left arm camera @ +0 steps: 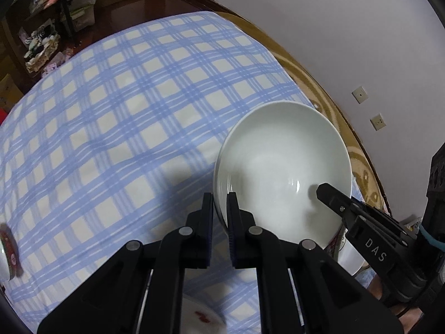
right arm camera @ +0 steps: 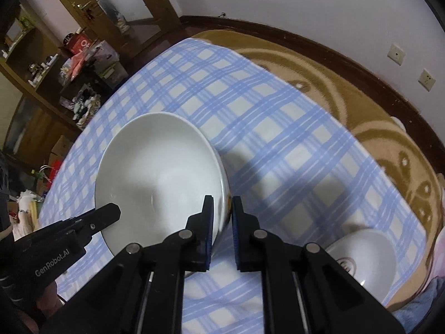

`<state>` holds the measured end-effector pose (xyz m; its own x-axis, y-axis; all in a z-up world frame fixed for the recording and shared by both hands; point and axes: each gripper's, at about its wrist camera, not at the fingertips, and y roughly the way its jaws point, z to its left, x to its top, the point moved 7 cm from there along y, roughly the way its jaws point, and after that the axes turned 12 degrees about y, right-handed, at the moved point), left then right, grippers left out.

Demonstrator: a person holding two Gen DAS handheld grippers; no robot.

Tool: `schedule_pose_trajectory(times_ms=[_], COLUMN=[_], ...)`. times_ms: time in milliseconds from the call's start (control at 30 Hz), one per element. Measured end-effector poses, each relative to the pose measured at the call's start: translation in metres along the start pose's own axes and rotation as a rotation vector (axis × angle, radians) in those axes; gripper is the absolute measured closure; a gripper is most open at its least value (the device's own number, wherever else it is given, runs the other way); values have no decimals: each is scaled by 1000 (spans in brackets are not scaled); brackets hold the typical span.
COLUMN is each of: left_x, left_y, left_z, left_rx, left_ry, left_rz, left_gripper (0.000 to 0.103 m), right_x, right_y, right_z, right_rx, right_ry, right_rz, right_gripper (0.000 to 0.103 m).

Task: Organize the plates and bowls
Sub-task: 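Lift and carry the white bowl with both tools across the table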

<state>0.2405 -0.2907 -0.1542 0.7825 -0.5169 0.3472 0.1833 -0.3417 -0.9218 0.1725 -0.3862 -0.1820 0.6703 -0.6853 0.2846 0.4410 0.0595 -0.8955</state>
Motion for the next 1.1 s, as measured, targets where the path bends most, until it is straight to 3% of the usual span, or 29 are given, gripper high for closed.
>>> schedule_pose_trajectory(times_ms=[333,633,867,1100], left_x=[-27,-52,-64,-67], left_y=[-13,-7,5,15], left_z=[28,47,45,43], left_rx=[85,91,42,49], left_ry=[-21,-56,-64,-61], left_rz=[26,63,87,96], left_gripper=[94,94,94,94], right_x=[-36,-59,-64,-68], right_y=[8,19,23,28], right_z=[25,41,34,26], right_rx=[37,-2,-43,-69], right_ry=[16,-44,-57,-67], right_rz=[48,74,85,99], right_gripper=[89,89,89,89])
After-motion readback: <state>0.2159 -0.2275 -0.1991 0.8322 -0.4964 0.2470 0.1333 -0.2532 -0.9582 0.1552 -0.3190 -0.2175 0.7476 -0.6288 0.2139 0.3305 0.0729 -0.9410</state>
